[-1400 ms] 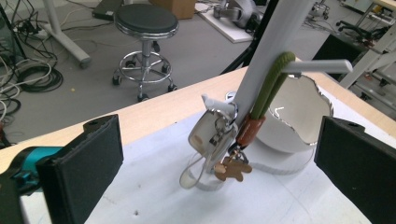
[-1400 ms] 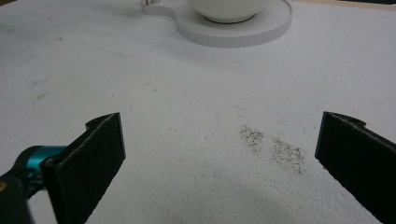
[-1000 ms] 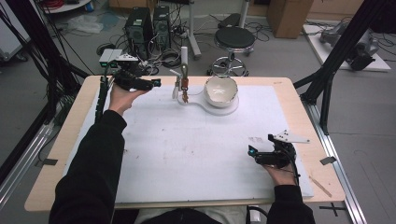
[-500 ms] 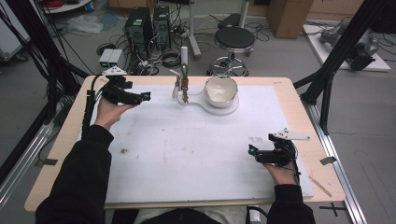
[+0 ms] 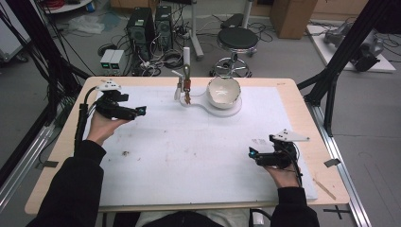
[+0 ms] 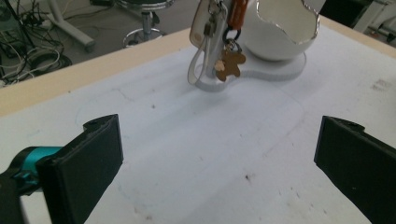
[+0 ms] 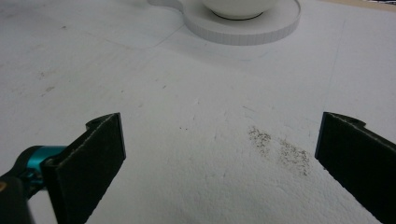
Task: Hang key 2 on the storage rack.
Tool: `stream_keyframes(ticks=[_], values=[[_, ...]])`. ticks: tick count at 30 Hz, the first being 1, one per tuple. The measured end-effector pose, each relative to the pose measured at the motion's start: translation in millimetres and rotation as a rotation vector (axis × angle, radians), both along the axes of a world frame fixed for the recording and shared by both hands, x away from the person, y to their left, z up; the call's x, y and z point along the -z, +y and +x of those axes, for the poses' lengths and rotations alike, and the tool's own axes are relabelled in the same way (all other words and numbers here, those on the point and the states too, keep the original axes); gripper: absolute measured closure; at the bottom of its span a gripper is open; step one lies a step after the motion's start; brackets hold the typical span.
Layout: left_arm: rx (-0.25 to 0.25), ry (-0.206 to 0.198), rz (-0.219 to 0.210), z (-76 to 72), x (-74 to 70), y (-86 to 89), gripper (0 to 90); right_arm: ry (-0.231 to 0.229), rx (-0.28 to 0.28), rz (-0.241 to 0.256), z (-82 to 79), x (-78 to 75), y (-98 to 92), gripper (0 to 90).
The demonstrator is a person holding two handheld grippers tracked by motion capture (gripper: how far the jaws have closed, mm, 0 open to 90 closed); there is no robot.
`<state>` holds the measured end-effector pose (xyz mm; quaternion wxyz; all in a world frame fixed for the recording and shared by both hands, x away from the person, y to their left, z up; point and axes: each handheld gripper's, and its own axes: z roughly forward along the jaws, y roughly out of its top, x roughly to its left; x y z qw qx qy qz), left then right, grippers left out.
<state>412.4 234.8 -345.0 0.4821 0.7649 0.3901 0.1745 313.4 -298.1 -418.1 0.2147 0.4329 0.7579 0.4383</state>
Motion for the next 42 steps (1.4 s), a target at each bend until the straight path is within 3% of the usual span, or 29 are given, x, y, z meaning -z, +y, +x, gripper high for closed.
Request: stream_keyframes(ticks=[4,7,12,20,24,33,36,42], values=[[0.012,0.001,0.009,-10.1,6.2,3.3,1.7,-0.003,-0.004,-0.013,0.5,0.7,0.9,0.8],[-0.012,-0.013,0.018,-23.3,13.4,9.2,1.7,0.003,-0.003,-0.008,-0.1,0.7,1.4,0.8],[-0.021,-0.014,-0.011,-35.7,20.5,17.2,1.7,0.008,-0.007,-0.007,0.4,1.7,1.8,0.8],[-0.013,-0.029,0.020,-56.2,26.6,22.6,1.7,0.008,-0.007,-0.013,0.9,2.5,1.4,0.8],[0.009,-0.028,0.058,-70.0,30.7,23.1,1.7,0.009,-0.004,-0.008,0.6,2.6,1.2,0.8],[-0.025,-0.063,0.045,-90.0,50.3,33.6,1.7,0.020,-0.002,-0.008,0.6,4.4,0.4,0.8],[-0.031,-0.057,0.055,-93.0,54.2,36.3,1.7,0.021,0.000,-0.004,0.3,5.1,-0.8,0.8],[-0.044,-0.040,0.021,-105.4,66.0,47.9,1.7,0.024,0.009,-0.010,0.3,6.9,-3.5,0.8]])
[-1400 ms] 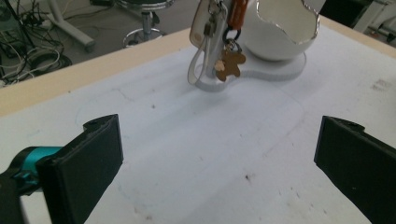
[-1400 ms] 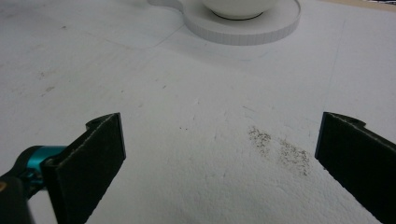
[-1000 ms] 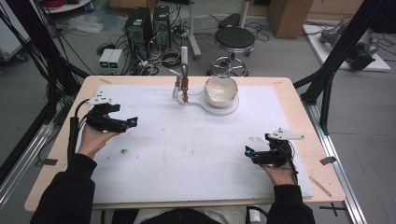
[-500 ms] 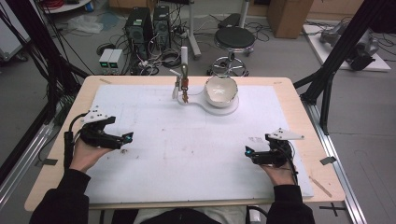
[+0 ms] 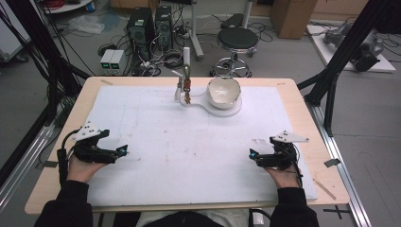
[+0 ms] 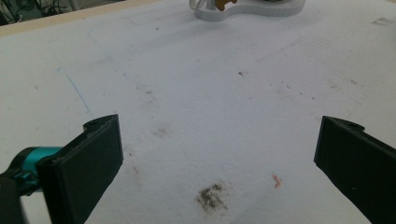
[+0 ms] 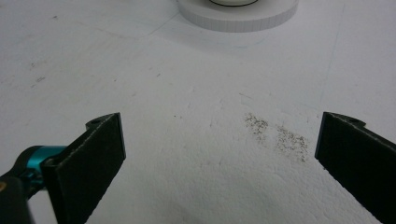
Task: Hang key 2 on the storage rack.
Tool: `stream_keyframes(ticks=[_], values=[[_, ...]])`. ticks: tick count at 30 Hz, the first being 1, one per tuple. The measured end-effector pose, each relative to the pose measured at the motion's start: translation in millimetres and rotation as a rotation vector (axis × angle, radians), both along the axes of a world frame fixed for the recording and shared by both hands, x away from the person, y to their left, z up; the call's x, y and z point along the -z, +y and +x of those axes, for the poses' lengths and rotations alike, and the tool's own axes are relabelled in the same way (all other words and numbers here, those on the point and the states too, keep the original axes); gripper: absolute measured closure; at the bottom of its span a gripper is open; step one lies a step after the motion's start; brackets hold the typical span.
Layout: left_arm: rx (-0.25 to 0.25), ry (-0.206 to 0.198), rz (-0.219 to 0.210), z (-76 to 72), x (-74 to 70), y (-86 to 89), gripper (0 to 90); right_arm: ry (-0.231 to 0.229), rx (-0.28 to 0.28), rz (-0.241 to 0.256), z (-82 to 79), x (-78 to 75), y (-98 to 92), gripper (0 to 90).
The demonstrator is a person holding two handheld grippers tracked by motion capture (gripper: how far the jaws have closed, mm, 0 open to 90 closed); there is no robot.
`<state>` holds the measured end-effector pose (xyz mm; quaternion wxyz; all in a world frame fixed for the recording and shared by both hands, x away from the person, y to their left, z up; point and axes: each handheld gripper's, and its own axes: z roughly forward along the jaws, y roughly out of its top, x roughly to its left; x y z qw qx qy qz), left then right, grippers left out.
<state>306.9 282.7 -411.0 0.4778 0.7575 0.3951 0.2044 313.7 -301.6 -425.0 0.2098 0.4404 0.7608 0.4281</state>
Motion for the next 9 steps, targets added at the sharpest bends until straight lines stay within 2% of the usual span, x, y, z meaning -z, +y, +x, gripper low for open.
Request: stream_keyframes(ticks=[3,6,7,9], values=[[0.007,0.002,-0.016,-8.0,5.5,5.2,1.7,0.000,0.004,-0.003,-0.5,0.0,0.0,0.8],[-0.006,0.011,-0.024,-10.8,9.9,10.0,1.7,0.000,0.008,0.007,-0.8,-0.4,-0.9,0.7],[-0.018,0.013,-0.036,-11.3,11.6,13.6,1.7,-0.003,0.012,0.030,-1.4,-0.9,-2.2,0.7],[-0.023,0.006,-0.043,-11.4,11.5,14.4,1.7,-0.014,0.008,0.036,-1.4,-0.9,-3.4,0.8]])
